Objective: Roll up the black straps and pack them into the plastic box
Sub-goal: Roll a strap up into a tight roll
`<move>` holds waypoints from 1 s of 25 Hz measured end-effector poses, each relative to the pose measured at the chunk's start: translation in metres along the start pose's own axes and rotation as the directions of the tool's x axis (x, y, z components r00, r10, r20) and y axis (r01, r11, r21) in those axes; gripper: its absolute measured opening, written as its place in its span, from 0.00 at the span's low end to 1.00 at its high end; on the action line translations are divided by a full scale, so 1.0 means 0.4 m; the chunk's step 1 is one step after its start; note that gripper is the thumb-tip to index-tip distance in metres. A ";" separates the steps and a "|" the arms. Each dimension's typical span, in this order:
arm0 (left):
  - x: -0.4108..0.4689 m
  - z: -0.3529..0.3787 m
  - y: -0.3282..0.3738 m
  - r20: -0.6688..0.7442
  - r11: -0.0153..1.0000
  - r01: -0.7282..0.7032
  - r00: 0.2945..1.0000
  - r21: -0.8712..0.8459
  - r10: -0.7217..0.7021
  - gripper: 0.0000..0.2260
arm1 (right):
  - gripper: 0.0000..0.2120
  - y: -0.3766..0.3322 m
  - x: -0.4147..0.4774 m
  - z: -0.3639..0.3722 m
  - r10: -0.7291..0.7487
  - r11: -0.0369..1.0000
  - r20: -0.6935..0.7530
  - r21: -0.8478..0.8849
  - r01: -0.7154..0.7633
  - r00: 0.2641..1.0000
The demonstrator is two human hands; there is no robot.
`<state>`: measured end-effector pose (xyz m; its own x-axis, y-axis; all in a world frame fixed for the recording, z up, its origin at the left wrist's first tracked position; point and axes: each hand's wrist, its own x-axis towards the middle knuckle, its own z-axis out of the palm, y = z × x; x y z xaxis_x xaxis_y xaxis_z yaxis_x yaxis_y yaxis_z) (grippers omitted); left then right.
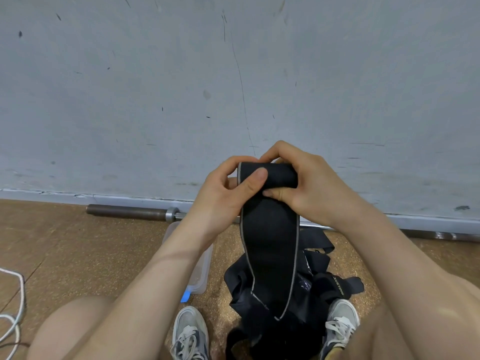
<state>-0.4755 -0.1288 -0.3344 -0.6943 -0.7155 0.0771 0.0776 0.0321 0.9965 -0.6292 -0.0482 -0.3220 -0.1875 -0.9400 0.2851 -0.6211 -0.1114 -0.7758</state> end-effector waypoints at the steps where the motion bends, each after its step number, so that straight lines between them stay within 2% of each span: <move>1: 0.000 0.003 -0.002 -0.039 1.000 -0.016 0.999 -0.004 0.016 0.16 | 0.18 -0.003 0.000 0.005 -0.004 1.000 0.000 -0.001 0.004 1.000; 3: 0.001 0.001 -0.007 -0.103 0.998 -0.026 0.994 -0.053 0.020 0.15 | 0.20 -0.007 0.000 0.004 0.045 0.996 0.008 0.078 -0.046 0.999; 4: 0.002 -0.002 -0.010 -0.127 0.997 -0.033 0.992 -0.073 0.023 0.14 | 0.22 -0.009 -0.002 -0.002 0.114 0.969 0.057 0.214 -0.124 0.992; 6: 0.004 -0.006 -0.013 -0.171 0.996 -0.057 0.984 -0.072 0.044 0.12 | 0.25 -0.017 -0.003 0.001 0.266 0.774 0.215 0.534 -0.341 0.940; 7: 0.004 -0.003 -0.015 -0.194 0.996 -0.071 0.979 -0.051 0.060 0.11 | 0.25 -0.019 0.000 0.012 0.335 0.678 0.241 0.610 -0.411 0.911; 8: 0.003 0.002 -0.019 -0.209 0.996 -0.089 0.974 -0.017 0.083 0.12 | 0.24 -0.016 0.005 0.029 0.403 0.640 0.214 0.629 -0.441 0.890; 11: -0.005 0.029 -0.034 -0.180 0.981 -0.158 0.968 0.111 0.176 0.15 | 0.20 -0.019 0.011 0.078 0.544 0.651 0.063 0.597 -0.468 0.837; 14: -0.011 0.044 -0.048 -0.113 0.991 -0.124 0.985 0.052 0.129 0.16 | 0.20 -0.018 0.007 0.090 0.554 0.632 0.051 0.624 -0.460 0.831; 17: -0.014 0.047 -0.047 -0.099 0.993 -0.113 0.988 0.039 0.116 0.16 | 0.19 -0.011 0.008 0.077 0.526 0.656 0.066 0.603 -0.454 0.848; 20: -0.009 0.043 -0.033 -0.157 0.979 -0.196 0.967 0.057 0.202 0.17 | 0.16 -0.001 0.019 0.060 0.429 0.641 0.117 0.659 -0.394 0.896; 22: -0.001 0.025 -0.029 -0.175 0.964 -0.251 0.949 0.082 0.262 0.17 | 0.08 0.007 0.024 0.045 0.352 0.616 0.102 0.724 -0.312 0.931; 23: 0.003 0.014 -0.027 -0.149 0.961 -0.260 0.951 0.097 0.272 0.17 | 0.05 0.013 0.026 0.037 0.328 0.611 0.088 0.740 -0.282 0.941; 25: 0.005 -0.002 -0.023 -0.041 0.976 -0.215 0.975 0.045 0.217 0.17 | 0.08 0.025 0.027 0.024 0.298 0.616 0.063 0.750 -0.242 0.952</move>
<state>-0.4770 -0.1310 -0.3436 -0.6309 -0.7195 0.2902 0.1932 0.2166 0.9570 -0.6304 -0.0626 -0.3321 -0.3161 -0.9487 0.0048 0.2338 -0.0828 -0.9687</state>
